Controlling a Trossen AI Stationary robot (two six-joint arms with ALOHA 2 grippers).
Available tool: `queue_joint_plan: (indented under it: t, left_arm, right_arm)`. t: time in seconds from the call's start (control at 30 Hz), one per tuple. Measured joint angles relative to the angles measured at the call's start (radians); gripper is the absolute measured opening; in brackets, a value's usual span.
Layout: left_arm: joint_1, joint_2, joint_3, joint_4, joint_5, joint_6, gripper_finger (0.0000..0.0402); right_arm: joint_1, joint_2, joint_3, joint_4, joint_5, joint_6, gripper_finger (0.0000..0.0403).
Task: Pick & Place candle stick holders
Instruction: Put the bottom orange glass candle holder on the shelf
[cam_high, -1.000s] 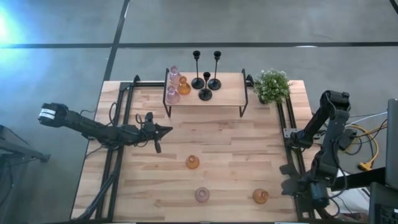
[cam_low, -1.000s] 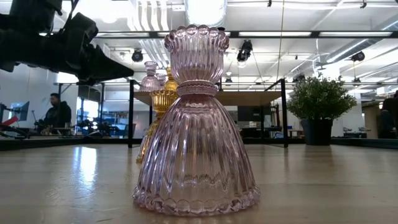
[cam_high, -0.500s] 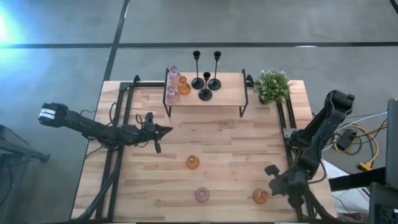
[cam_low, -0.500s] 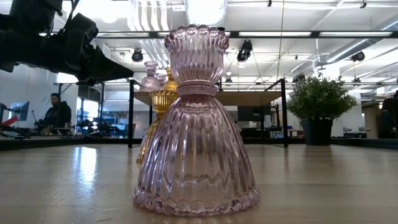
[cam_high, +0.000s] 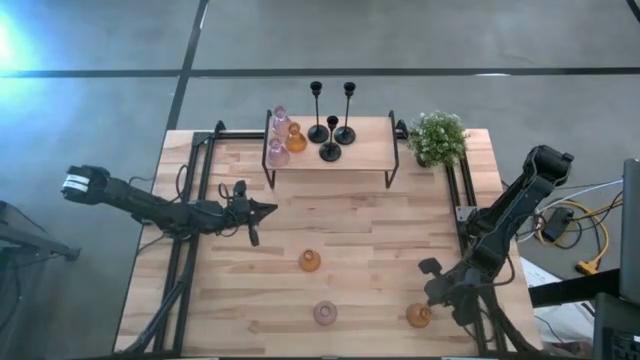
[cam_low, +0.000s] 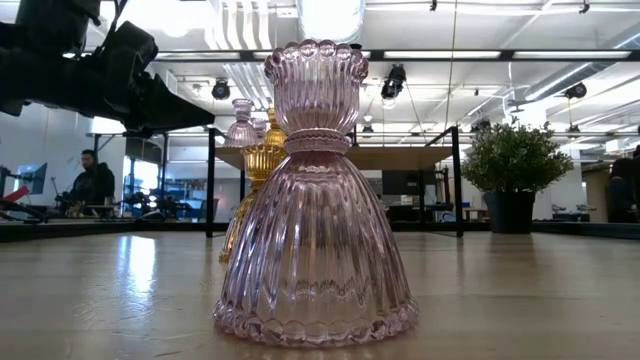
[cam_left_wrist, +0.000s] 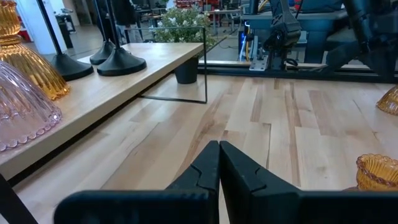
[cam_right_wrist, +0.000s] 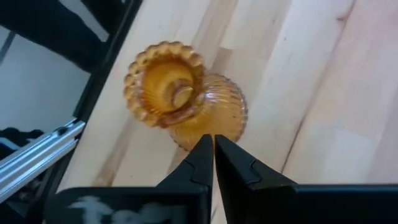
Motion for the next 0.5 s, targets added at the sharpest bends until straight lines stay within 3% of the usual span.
queue_joint_plan:
  t: [0.5]
  left_arm:
    - [0.0,0.0,0.0,0.001,0.0,0.0,0.0014]
  right_arm:
    - [-0.017,-0.003,-0.017,0.1,0.002,-0.025,0.0146]
